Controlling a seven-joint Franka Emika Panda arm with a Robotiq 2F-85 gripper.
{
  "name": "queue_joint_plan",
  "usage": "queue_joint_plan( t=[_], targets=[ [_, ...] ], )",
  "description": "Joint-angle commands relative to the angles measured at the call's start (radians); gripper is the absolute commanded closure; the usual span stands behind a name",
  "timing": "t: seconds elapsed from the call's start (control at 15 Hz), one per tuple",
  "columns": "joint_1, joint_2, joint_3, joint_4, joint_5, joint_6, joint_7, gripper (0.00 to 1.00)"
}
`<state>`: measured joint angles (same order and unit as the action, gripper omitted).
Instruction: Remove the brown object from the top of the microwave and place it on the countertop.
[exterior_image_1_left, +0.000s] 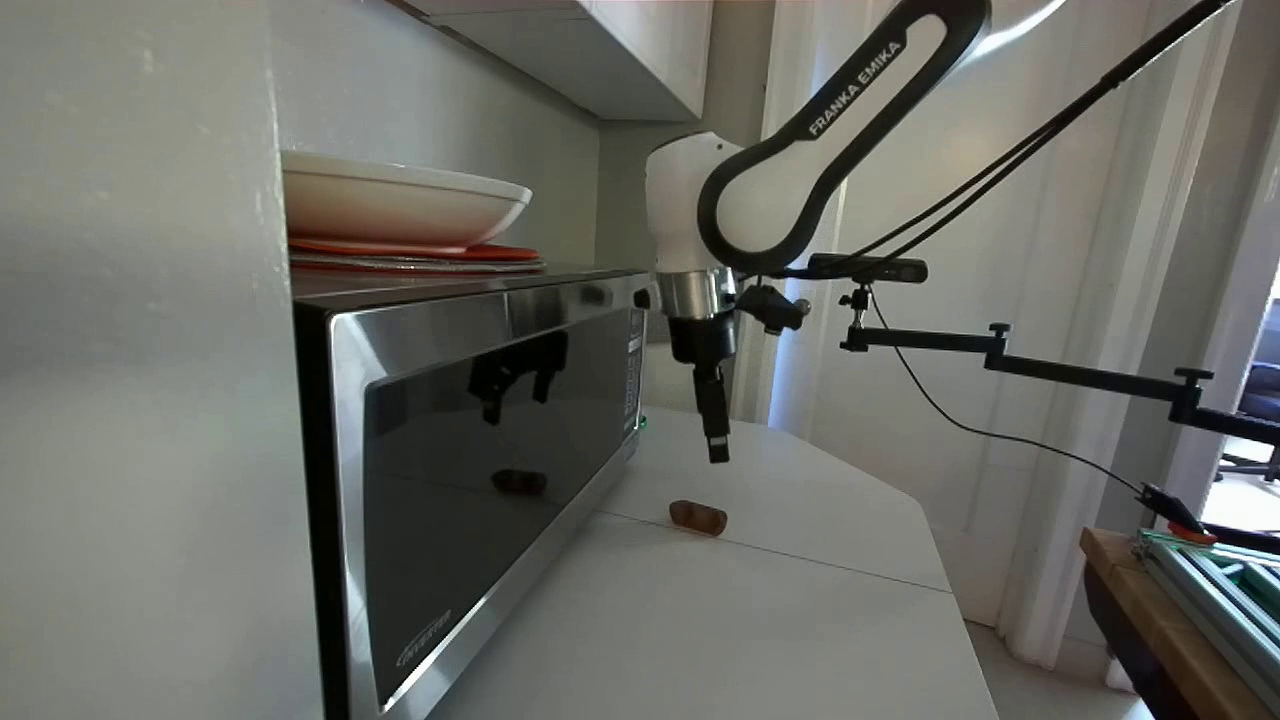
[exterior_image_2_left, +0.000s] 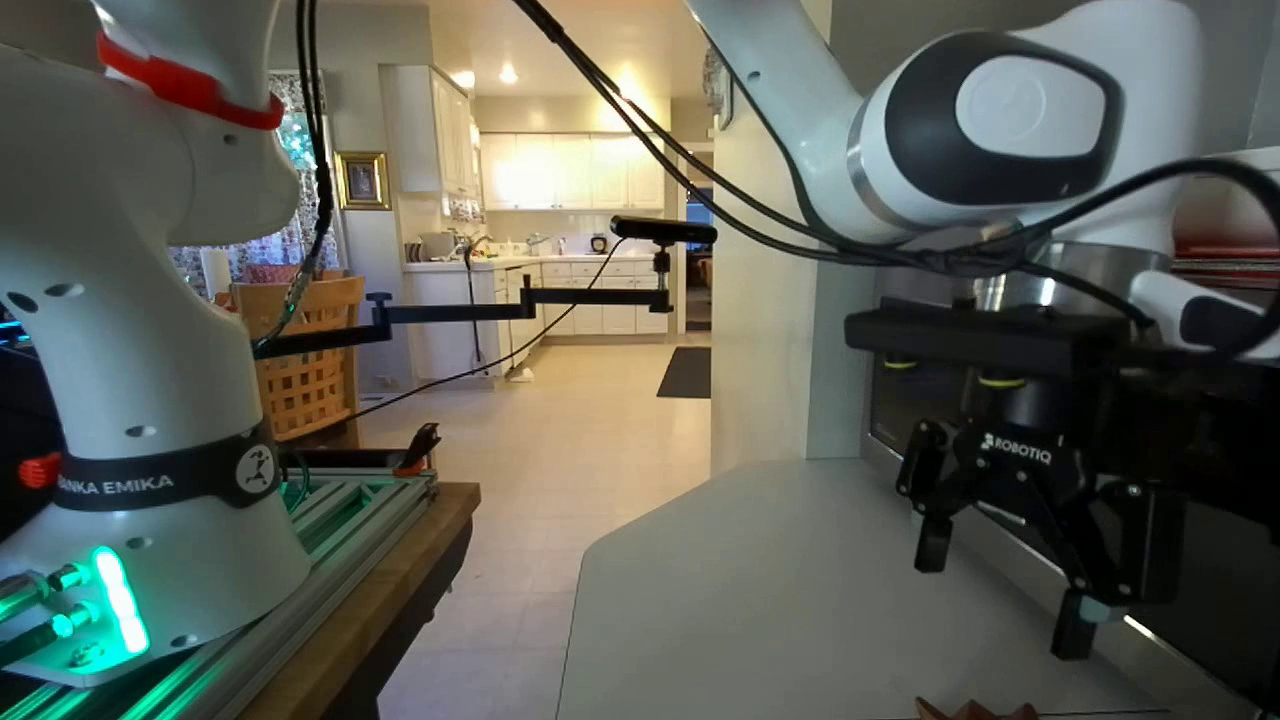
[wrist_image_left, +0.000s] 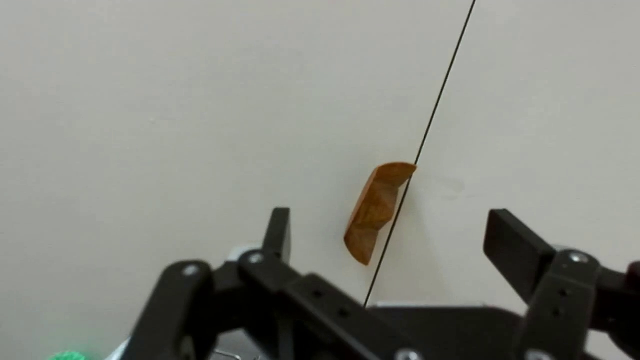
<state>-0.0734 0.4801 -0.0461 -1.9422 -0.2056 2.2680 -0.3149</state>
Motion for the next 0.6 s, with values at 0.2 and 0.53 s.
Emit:
queue_joint_plan(
  t=[0.2, 0.53],
  targets=[
    [-0.002, -0.16, 0.005, -0.065, 0.03, -0.129, 0.07, 0.0],
    [-0.015, -0.265, 0.011, -0.139, 0.117, -0.008, 0.08, 0.0]
  ],
)
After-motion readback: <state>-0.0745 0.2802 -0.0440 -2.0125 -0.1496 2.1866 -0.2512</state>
